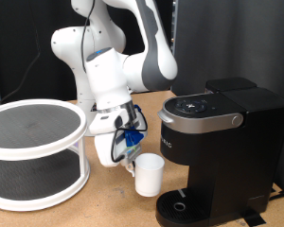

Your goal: Make a cup of coffee with the keurig machine

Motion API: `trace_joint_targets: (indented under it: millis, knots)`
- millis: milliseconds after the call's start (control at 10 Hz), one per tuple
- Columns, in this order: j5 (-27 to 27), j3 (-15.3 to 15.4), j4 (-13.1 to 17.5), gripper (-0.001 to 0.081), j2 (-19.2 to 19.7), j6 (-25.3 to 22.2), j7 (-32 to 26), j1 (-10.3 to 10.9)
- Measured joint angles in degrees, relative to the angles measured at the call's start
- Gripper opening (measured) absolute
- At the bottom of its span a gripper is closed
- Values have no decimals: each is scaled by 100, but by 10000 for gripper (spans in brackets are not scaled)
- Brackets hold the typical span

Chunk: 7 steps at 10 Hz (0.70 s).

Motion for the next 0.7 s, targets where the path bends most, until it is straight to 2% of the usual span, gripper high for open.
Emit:
trace_joint_targets:
  millis: [400,700]
  knots:
    - [254,219,375,71,264,102,-3,17]
    - [651,427,625,72,458,184,-250,19]
